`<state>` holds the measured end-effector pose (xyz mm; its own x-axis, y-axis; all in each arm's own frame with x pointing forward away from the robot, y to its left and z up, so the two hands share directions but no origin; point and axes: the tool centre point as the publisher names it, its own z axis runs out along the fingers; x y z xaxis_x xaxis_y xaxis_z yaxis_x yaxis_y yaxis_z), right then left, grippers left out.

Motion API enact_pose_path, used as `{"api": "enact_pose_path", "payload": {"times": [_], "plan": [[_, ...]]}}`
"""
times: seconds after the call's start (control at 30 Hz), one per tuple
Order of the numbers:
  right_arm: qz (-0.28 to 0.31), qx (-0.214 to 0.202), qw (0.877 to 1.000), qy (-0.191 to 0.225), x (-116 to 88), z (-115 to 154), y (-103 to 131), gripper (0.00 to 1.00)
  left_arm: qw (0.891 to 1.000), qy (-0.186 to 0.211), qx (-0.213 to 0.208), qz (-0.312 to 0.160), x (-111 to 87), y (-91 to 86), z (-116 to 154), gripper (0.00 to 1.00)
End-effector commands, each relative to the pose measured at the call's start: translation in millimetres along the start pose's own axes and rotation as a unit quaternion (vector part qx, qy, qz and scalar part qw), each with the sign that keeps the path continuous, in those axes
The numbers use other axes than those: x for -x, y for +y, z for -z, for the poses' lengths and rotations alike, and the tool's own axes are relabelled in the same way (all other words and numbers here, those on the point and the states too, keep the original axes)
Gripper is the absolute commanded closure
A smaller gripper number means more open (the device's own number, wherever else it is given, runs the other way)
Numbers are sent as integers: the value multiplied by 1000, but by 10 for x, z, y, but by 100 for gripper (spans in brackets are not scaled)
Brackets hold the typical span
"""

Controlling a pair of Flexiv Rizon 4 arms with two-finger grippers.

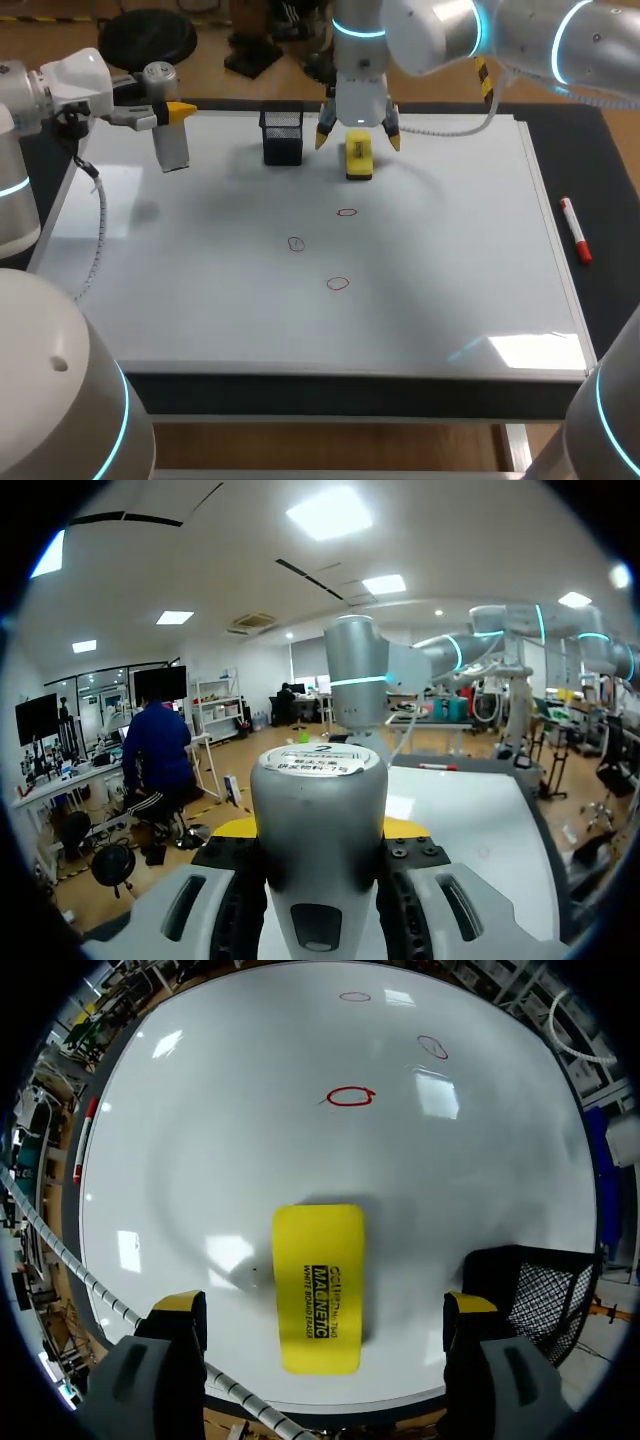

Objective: Pick up the inspection probe, press it on each red-marked spot on the whiteboard one by one, put down the probe, pick up the eraser, and wipe off all the red marks.

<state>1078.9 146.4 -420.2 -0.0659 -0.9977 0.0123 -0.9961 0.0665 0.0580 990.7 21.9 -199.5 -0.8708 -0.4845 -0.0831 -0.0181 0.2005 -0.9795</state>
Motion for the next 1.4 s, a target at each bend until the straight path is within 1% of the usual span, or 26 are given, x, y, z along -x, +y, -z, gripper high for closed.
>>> {"api": "enact_pose_path", "payload": {"times": [0.03,0.4,0.43,0.47,0.5,0.53,0.63,0.83,0.97,1.07,1.2,1.4], "plan": [[-1,5,1000,5,1,-27,-28,0,1000,0,0,0,1,-8,7,100],[-5,13,1000,9,-24,-73,13,0,1000,0,0,0,1,-8,7,100],[-6,14,1000,9,-25,-80,18,23,1000,0,0,0,1,-8,7,100],[-6,14,1000,8,-25,-85,23,57,1000,0,0,0,1,-8,7,100],[-6,15,1000,8,-23,-87,30,84,1000,0,0,0,1,-8,7,100],[-6,16,1000,8,-23,-88,35,100,1000,0,0,0,1,-8,7,100],[-15,15,1000,-2,-42,-61,53,100,1000,0,0,0,1,-8,7,100],[-36,-1,999,-10,-102,109,78,100,1000,0,0,0,1,-8,7,100],[-66,-13,998,-17,-207,263,65,100,1000,0,0,0,1,-8,7,100],[-103,-20,994,-15,-354,362,37,100,1000,0,0,0,1,-8,7,100],[-155,-26,987,-11,-613,455,9,100,1000,0,0,0,1,-8,7,100],[-231,-23,973,-15,-1017,517,46,100,1000,0,0,0,1,-8,7,100]]}}
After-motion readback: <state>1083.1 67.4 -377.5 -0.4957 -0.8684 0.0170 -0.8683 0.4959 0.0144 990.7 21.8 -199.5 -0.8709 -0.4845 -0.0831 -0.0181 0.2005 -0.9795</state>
